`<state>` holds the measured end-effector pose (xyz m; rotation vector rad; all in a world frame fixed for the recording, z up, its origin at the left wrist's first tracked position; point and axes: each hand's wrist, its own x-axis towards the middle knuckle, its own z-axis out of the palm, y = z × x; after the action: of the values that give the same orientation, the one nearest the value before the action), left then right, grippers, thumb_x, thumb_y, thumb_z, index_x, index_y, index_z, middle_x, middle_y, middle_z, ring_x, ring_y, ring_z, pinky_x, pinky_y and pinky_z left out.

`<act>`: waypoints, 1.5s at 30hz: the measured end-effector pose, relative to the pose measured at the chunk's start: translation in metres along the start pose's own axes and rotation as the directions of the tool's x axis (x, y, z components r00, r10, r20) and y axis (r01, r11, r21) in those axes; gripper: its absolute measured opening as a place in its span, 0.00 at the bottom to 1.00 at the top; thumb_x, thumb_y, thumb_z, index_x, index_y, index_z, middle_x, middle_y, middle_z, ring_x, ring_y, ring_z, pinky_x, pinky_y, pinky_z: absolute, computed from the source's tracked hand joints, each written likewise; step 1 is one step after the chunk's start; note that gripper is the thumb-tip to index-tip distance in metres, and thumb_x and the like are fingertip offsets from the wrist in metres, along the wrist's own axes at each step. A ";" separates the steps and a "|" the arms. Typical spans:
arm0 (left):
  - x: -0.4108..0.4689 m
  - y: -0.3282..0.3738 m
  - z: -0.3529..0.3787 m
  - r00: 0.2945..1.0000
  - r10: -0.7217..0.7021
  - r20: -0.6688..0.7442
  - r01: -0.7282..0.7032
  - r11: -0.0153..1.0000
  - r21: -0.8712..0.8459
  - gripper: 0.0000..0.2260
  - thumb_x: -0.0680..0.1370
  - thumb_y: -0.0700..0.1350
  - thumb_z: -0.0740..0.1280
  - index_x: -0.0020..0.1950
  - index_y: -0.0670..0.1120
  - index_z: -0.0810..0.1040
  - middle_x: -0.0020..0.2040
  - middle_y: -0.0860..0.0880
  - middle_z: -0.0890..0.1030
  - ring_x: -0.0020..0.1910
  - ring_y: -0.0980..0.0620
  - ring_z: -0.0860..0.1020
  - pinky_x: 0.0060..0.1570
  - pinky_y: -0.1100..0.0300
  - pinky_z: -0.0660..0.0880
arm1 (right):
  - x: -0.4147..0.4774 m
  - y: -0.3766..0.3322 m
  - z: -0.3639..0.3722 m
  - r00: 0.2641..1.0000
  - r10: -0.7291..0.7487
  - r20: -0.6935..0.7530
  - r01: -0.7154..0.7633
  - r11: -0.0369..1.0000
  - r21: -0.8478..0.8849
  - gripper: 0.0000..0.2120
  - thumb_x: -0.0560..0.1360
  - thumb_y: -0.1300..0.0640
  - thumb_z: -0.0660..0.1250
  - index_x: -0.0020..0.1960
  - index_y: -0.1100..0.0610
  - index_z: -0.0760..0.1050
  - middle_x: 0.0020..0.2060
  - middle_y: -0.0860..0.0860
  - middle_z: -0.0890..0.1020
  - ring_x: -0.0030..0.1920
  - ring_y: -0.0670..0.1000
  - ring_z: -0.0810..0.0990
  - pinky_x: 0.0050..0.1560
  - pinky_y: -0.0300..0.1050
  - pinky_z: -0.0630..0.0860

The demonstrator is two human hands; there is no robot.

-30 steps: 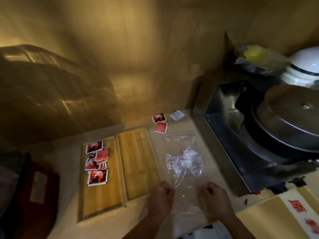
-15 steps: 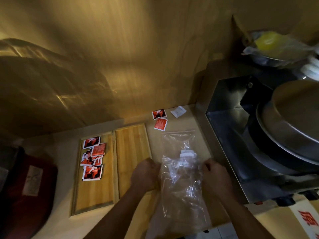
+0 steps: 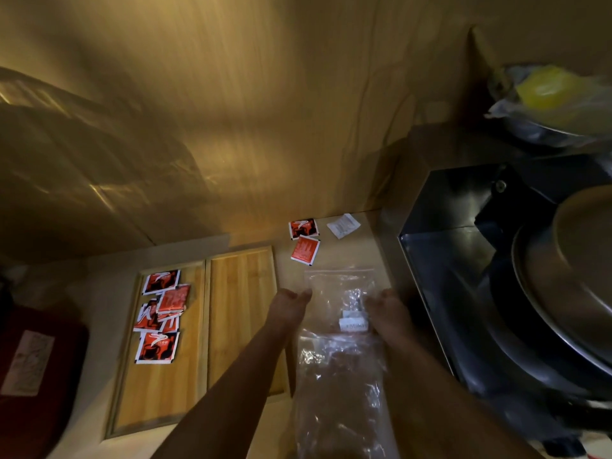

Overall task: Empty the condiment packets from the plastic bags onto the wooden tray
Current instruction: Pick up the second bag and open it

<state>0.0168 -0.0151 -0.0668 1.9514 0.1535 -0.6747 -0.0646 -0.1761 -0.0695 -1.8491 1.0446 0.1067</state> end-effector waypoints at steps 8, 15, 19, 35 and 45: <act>0.006 0.007 0.013 0.984 -0.126 0.124 0.154 0.956 -0.248 0.10 0.75 0.34 0.64 0.34 0.41 0.75 0.29 0.46 0.76 0.25 0.53 0.72 0.24 0.66 0.67 | 0.001 -0.015 0.001 0.995 0.080 0.055 -0.092 0.955 0.281 0.12 0.67 0.70 0.61 0.28 0.59 0.71 0.24 0.56 0.72 0.27 0.52 0.70 0.28 0.40 0.65; -0.008 0.040 -0.008 0.998 0.024 0.062 -0.002 0.943 -0.334 0.10 0.76 0.35 0.63 0.35 0.42 0.75 0.30 0.47 0.76 0.28 0.52 0.72 0.26 0.63 0.69 | -0.008 -0.055 -0.014 0.996 -0.028 0.090 -0.017 0.888 0.460 0.12 0.73 0.71 0.61 0.33 0.60 0.72 0.25 0.54 0.71 0.26 0.48 0.68 0.20 0.33 0.66; -0.025 0.069 -0.028 0.997 0.078 -0.011 -0.076 0.915 -0.397 0.08 0.74 0.34 0.64 0.36 0.43 0.76 0.35 0.45 0.79 0.33 0.50 0.76 0.29 0.63 0.74 | -0.015 -0.079 -0.020 0.991 -0.112 0.068 0.060 0.850 0.523 0.08 0.70 0.70 0.65 0.35 0.60 0.76 0.28 0.54 0.76 0.30 0.51 0.73 0.29 0.39 0.71; -0.118 0.054 -0.149 0.920 0.303 -0.247 -0.375 0.863 -0.337 0.06 0.73 0.33 0.67 0.40 0.43 0.76 0.35 0.46 0.79 0.31 0.56 0.77 0.32 0.65 0.73 | -0.100 -0.140 0.015 0.878 -0.439 0.191 0.300 0.815 0.496 0.07 0.71 0.66 0.69 0.36 0.57 0.78 0.32 0.53 0.80 0.30 0.44 0.78 0.29 0.33 0.72; -0.117 -0.023 -0.169 0.929 0.339 -0.147 -0.333 0.941 0.059 0.13 0.73 0.37 0.66 0.33 0.53 0.75 0.27 0.53 0.76 0.30 0.56 0.74 0.32 0.63 0.71 | -0.111 -0.096 0.090 0.935 -0.196 0.294 0.115 0.956 0.269 0.16 0.68 0.74 0.64 0.27 0.59 0.74 0.17 0.50 0.73 0.19 0.48 0.70 0.23 0.36 0.65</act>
<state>-0.0246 0.1628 0.0297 1.9975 -0.0978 -0.3006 -0.0360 -0.0228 0.0047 -1.6137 0.6511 0.1661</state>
